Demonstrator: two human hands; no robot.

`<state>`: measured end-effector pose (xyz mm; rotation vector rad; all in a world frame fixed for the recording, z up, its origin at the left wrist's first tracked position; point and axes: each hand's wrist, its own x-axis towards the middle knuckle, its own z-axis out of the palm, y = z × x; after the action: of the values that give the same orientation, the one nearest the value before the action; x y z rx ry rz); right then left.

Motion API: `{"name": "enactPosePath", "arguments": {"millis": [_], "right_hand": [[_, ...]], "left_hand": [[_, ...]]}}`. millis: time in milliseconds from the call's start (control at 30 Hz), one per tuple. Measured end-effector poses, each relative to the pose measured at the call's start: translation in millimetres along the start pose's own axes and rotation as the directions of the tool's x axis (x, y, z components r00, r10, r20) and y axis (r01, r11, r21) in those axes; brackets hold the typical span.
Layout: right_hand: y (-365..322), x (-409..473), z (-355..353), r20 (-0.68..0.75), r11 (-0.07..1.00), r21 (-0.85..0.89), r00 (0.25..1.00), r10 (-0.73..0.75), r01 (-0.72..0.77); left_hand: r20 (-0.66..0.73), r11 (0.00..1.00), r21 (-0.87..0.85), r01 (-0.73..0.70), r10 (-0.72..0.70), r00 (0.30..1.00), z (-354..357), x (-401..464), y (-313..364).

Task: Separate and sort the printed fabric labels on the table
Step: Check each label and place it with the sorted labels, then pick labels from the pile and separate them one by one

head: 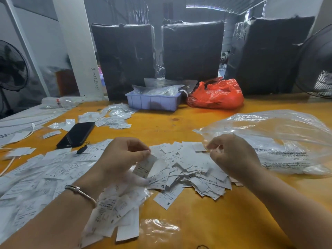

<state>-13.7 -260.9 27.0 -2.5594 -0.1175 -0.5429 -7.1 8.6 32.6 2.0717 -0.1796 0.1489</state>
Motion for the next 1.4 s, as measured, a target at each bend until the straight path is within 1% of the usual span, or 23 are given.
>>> {"name": "enactPosePath", "arguments": {"millis": [100,167,267,333,433,533,600,667,767,833,900,1000,1067,1100,1133,1167,1200,1233,1267,1400], "right_hand": [[11,7,-1,0.004,0.984,-0.157,0.996,0.086,-0.085],[19,13,-5,-0.014,0.961,-0.231,0.989,0.150,-0.149],[36,20,-13,-0.089,0.914,-0.326,0.970,0.225,-0.241],[45,22,-16,-0.106,0.891,-0.358,0.960,0.259,-0.280],[50,23,-15,-0.040,0.851,-0.418,0.942,0.333,-0.319],[54,25,-11,-0.018,0.829,-0.468,0.941,0.339,-0.308],[59,27,-10,-0.051,0.828,-0.466,0.943,0.328,-0.313],[62,29,-9,-0.083,0.841,-0.438,0.946,0.313,-0.317],[65,29,-11,-0.108,0.876,-0.374,0.952,0.286,-0.305],[68,29,-11,-0.134,0.900,-0.321,0.955,0.265,-0.295],[71,29,-10,-0.180,0.926,-0.254,0.954,0.239,-0.280],[69,30,-9,-0.295,0.946,-0.167,0.929,0.221,-0.278],[67,30,-10,-0.373,0.940,-0.170,0.902,0.217,-0.297],[66,30,-10,-0.365,0.922,-0.231,0.906,0.213,-0.309],[66,30,-9,-0.307,0.893,-0.319,0.926,0.221,-0.319],[66,30,-8,-0.220,0.862,-0.397,0.944,0.245,-0.316],[65,30,-8,-0.148,0.849,-0.427,0.950,0.274,-0.311],[66,30,-8,-0.116,0.855,-0.419,0.952,0.284,-0.306],[66,29,-8,-0.128,0.871,-0.385,0.952,0.277,-0.305],[64,28,-10,-0.271,0.922,-0.223,0.929,0.253,-0.316]], "left_hand": [[-0.099,0.987,0.160,0.030,-0.014,0.995,-9,4,-7],[-0.141,0.957,0.283,0.060,-0.020,0.990,-13,6,-10],[-0.152,0.880,0.459,0.121,-0.056,0.987,-15,6,-12],[-0.152,0.813,0.564,0.143,-0.067,0.986,-16,6,-12],[-0.147,0.739,0.657,0.145,-0.063,0.987,-19,7,-12],[-0.174,0.706,0.694,0.141,-0.026,0.984,-20,6,-13],[-0.195,0.714,0.691,0.109,0.039,0.980,-18,6,-16],[-0.190,0.774,0.633,0.018,0.133,0.973,-14,4,-15],[-0.077,0.857,0.490,-0.163,0.228,0.970,-6,3,-12],[0.007,0.868,0.430,-0.248,0.271,0.962,-1,1,-10],[0.052,0.865,0.403,-0.300,0.305,0.951,3,0,-8],[0.076,0.863,0.375,-0.337,0.334,0.940,7,-1,-8],[0.085,0.861,0.368,-0.351,0.344,0.935,8,-1,-8],[0.091,0.860,0.367,-0.355,0.346,0.934,9,-1,-7],[0.095,0.860,0.364,-0.356,0.346,0.933,9,-1,-7],[0.097,0.862,0.361,-0.357,0.346,0.933,9,-2,-7],[0.098,0.863,0.359,-0.356,0.344,0.934,10,-2,-6],[0.098,0.863,0.359,-0.355,0.344,0.934,10,-2,-6],[0.098,0.863,0.359,-0.355,0.344,0.934,10,-3,-5],[0.106,0.858,0.364,-0.362,0.348,0.931,12,-4,-5]]}}
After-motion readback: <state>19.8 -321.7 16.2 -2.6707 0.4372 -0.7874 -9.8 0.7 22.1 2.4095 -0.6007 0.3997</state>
